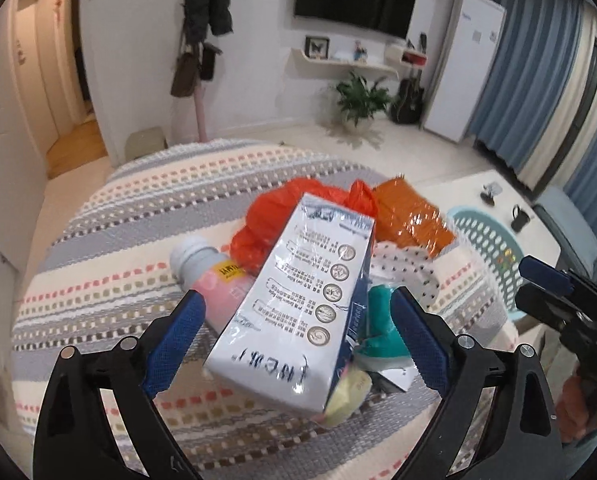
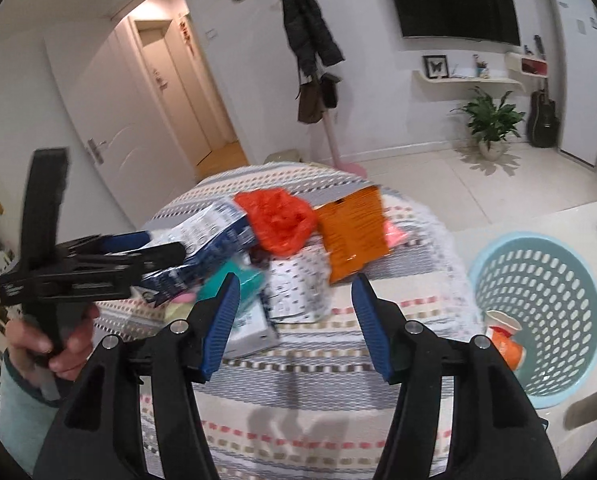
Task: Collect trash
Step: 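Grasp the white milk carton with the left gripper while the right gripper grasps the teal packet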
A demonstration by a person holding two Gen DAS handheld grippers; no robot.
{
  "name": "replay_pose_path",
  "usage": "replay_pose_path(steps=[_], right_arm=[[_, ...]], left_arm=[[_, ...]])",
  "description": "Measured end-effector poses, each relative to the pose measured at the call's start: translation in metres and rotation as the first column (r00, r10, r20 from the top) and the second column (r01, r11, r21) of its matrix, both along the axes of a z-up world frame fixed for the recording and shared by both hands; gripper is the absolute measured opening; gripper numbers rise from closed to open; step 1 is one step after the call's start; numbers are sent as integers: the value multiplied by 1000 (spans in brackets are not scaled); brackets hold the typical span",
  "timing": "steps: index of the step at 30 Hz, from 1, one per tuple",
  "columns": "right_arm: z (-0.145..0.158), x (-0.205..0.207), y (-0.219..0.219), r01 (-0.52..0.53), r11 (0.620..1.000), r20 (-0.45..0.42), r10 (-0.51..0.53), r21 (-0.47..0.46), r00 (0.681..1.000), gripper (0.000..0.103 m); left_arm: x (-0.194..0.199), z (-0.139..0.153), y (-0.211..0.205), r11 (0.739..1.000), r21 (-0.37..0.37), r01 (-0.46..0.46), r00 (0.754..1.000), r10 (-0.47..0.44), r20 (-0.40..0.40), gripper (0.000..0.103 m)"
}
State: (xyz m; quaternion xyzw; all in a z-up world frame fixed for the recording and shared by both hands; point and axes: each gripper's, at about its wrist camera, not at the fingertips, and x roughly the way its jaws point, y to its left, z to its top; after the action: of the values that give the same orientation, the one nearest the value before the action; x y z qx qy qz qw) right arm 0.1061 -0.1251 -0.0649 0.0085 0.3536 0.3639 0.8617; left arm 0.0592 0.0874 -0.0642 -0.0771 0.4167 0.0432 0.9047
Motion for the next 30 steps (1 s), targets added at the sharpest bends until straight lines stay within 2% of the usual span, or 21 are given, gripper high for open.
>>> replay_pose_path(steps=[2,6,11,14,18,24,26,30], right_arm=[[-1,-2,9,-13,1000,-8,13,-12,1000,55],[-6,-9,21,-49,998,-25,49,-31,998,55],[-16,-10,38,-79,995,-75,75,-55,994,55],[-23,-6,48,-98,994,-117,91,-56,989,55],[-31,1,67,-118,991,-160,108,-59,981,55],[-41,16,90,-114,992,-231,99,-54,968,55],[-41,17,95,-109,992,-220,93,-62,971,54],[-40,16,102,-105,990,-188,85,-97,978,44]], left_arm=[[5,-4,-3,1000,12,16,1000,-15,-19,89],[13,-14,-4,999,3,47,997,-47,-64,68],[0,-12,-7,999,24,21,999,-21,-27,62],[-17,-6,5,999,-35,-11,1000,12,23,58],[-39,4,24,994,-97,-56,995,64,76,57],[-53,9,35,992,-103,-71,992,81,95,57],[-55,10,37,991,-113,-74,991,86,102,57],[-57,13,39,991,-118,-68,989,82,122,57]])
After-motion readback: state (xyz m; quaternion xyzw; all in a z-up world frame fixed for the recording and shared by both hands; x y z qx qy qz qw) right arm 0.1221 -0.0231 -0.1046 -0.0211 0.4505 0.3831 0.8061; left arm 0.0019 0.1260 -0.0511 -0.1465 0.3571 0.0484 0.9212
